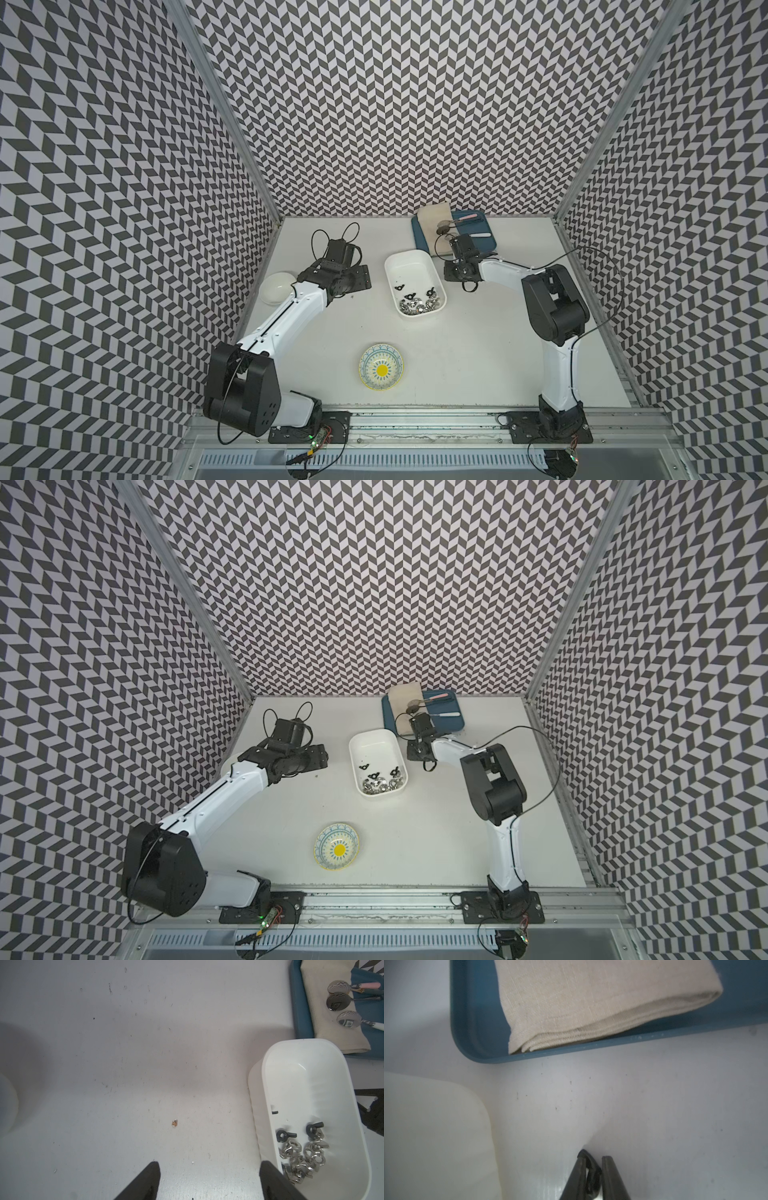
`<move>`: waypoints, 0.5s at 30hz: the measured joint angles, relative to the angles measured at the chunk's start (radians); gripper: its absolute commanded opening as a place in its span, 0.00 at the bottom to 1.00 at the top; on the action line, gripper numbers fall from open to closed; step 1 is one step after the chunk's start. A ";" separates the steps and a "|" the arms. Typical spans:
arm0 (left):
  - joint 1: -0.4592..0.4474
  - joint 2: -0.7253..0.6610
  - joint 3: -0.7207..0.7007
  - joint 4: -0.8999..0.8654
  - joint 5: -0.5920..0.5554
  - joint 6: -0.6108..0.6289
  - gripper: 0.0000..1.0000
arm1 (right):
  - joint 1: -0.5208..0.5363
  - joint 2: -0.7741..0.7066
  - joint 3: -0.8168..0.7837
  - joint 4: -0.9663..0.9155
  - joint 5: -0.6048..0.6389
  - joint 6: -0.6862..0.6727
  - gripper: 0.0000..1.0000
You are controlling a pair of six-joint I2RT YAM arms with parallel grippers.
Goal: Take out the wing nut from the storage box
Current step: Place the wing nut at the center of the board.
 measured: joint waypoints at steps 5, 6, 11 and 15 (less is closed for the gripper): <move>0.000 -0.010 0.000 -0.002 -0.001 0.000 0.80 | 0.000 -0.001 0.005 -0.007 0.004 -0.002 0.36; 0.000 -0.013 0.000 -0.003 -0.002 0.000 0.80 | 0.000 -0.001 0.010 -0.014 0.004 -0.003 0.37; 0.000 -0.016 0.000 -0.009 -0.002 0.000 0.80 | 0.003 -0.030 0.055 -0.060 -0.001 -0.013 0.48; 0.000 -0.016 0.000 -0.014 -0.002 0.000 0.80 | 0.018 -0.084 0.135 -0.093 -0.029 -0.046 0.53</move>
